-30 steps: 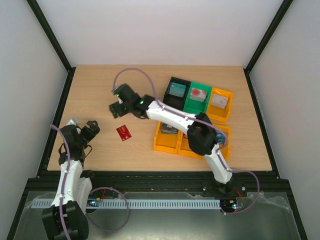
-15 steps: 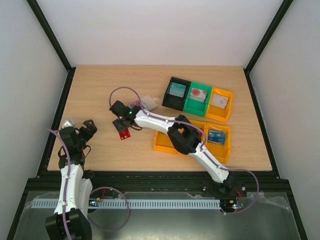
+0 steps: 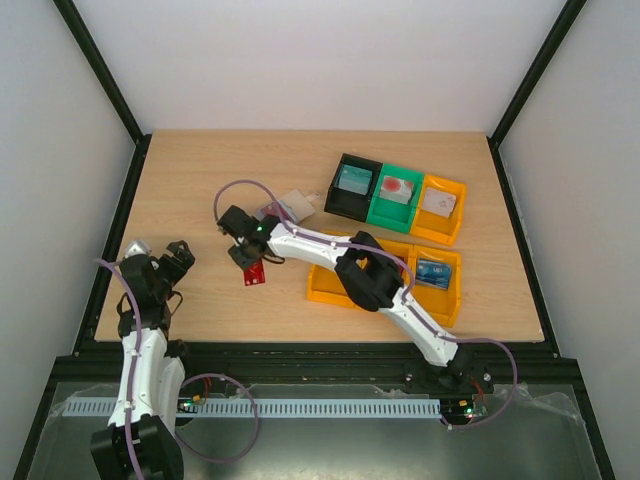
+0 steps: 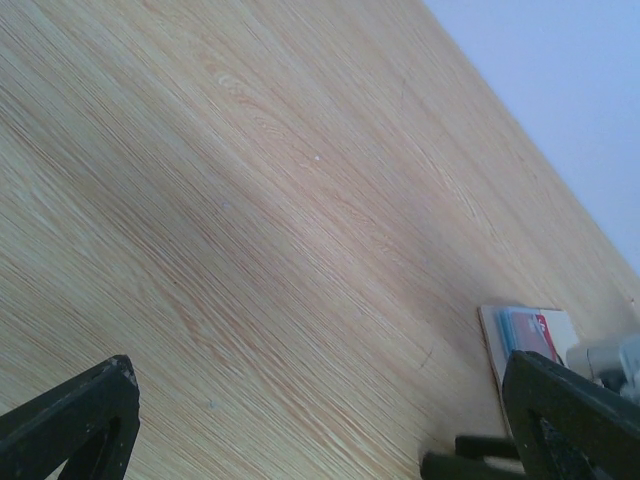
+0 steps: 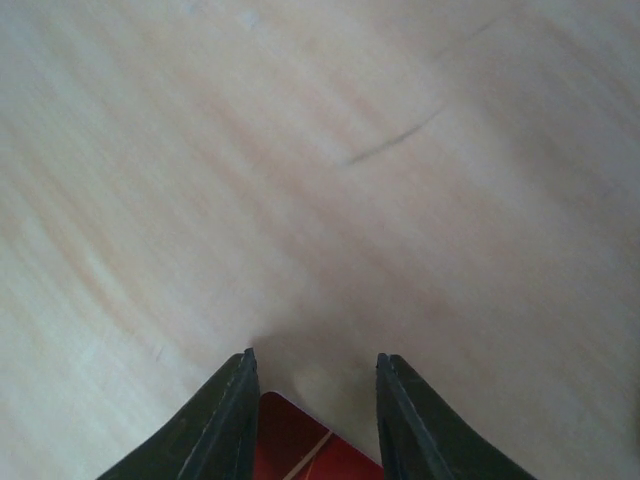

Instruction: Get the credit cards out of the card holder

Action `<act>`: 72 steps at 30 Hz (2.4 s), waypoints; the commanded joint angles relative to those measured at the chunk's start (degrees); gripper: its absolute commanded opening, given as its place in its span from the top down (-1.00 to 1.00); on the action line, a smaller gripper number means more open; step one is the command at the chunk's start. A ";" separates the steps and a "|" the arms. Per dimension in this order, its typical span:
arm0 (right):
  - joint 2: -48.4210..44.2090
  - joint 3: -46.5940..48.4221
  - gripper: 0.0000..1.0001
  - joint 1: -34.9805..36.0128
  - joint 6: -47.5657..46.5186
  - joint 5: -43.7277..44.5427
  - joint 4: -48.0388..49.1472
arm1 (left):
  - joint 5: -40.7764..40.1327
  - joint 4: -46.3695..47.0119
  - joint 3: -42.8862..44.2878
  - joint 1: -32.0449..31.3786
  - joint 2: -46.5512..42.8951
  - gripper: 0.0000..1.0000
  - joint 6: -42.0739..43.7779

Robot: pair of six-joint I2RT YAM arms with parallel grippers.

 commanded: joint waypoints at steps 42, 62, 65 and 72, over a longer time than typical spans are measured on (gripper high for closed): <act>-18.67 -29.24 -0.33 8.26 -0.83 -0.83 -20.10 | 1.75 3.29 -1.99 -0.48 0.90 -0.99 -0.34; -24.35 -38.80 0.20 9.82 -1.62 -9.61 -20.90 | 0.33 2.99 -2.49 -1.38 2.06 -0.99 -0.67; -24.46 -39.48 0.19 10.87 -0.97 -9.58 -19.97 | 0.28 3.00 -2.39 -1.91 2.06 -0.99 -0.45; -26.29 -38.59 -0.18 14.60 5.75 -1.75 -17.66 | 0.37 3.36 -2.43 -3.23 2.14 -0.99 -0.33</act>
